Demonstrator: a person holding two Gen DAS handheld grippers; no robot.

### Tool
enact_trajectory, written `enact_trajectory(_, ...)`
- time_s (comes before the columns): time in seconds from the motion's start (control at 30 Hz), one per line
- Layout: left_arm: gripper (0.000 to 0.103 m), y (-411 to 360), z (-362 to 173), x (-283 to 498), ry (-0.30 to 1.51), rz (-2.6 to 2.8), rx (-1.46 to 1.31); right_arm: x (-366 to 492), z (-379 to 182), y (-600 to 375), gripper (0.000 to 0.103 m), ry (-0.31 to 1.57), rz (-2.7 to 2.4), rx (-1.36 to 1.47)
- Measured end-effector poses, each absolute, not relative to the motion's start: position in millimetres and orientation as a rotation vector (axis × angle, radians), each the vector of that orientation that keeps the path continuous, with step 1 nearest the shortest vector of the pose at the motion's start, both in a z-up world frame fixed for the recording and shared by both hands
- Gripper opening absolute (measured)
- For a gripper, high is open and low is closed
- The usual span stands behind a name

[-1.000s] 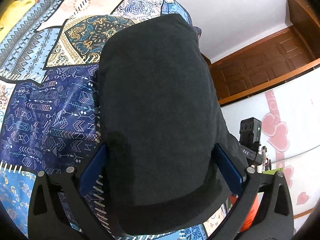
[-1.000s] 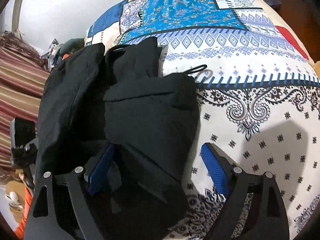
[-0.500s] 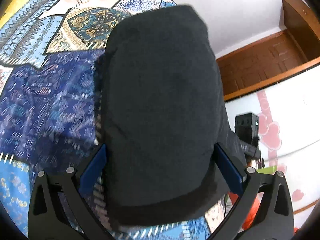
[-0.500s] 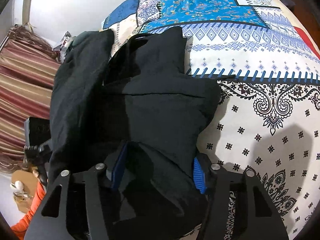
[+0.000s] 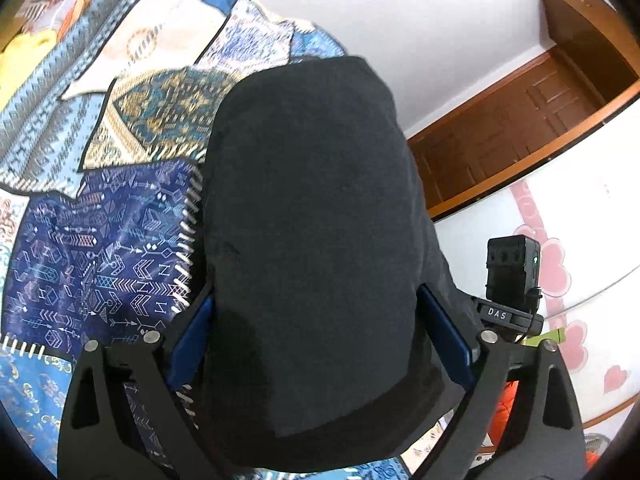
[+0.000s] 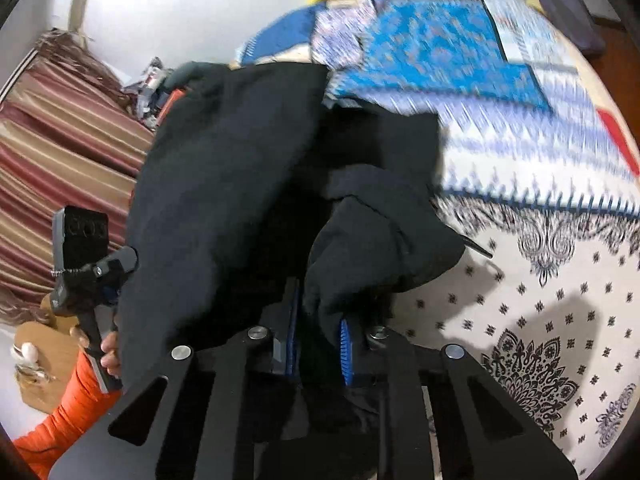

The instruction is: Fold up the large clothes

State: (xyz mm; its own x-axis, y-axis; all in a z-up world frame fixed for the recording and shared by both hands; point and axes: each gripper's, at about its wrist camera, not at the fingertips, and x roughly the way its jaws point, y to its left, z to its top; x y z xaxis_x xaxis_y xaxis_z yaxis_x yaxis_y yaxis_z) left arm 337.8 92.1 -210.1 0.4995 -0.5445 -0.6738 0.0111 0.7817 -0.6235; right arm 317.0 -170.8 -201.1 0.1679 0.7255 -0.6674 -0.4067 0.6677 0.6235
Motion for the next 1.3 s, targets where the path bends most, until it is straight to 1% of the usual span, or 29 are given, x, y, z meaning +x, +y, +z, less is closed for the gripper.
enact_trajectory(0.1,0.093,97,-190,333,0.971,-0.373,-0.586,313,-183,-155,0.015,1.103,0.834,0.273)
enact_trajectory(0.37,0.085,150,-140,300,0.833,-0.360,-0.597,305,-150,-117,0.013,1.050,0.884,0.235)
enact_trajectory(0.57,0.085,200,-110,284,0.761,-0.306,-0.585,312,-134,-56,0.013,1.014,0.933,0.199)
enact_trajectory(0.73,0.084,255,-97,270,0.713,-0.247,-0.592,325,-136,-2,0.013,1.010,0.986,0.200)
enact_trajectory(0.83,0.084,289,-104,266,0.697,-0.207,-0.605,336,-144,37,0.013,1.014,1.008,0.187)
enact_trajectory(0.9,0.084,317,-119,268,0.698,-0.169,-0.623,341,-152,62,0.013,1.026,1.012,0.176)
enact_trajectory(1.0,0.084,358,-158,271,0.727,-0.100,-0.681,357,-185,106,0.013,1.083,1.009,0.168)
enact_trajectory(1.17,0.078,414,-240,267,0.854,0.027,-0.764,369,-251,156,0.013,1.193,0.962,0.092)
enact_trajectory(1.27,0.079,431,-256,250,0.794,-0.026,-0.809,371,-270,163,0.013,1.196,0.924,0.056)
enact_trajectory(1.3,0.079,431,-256,248,0.793,-0.027,-0.800,372,-272,163,0.016,1.192,0.921,0.034)
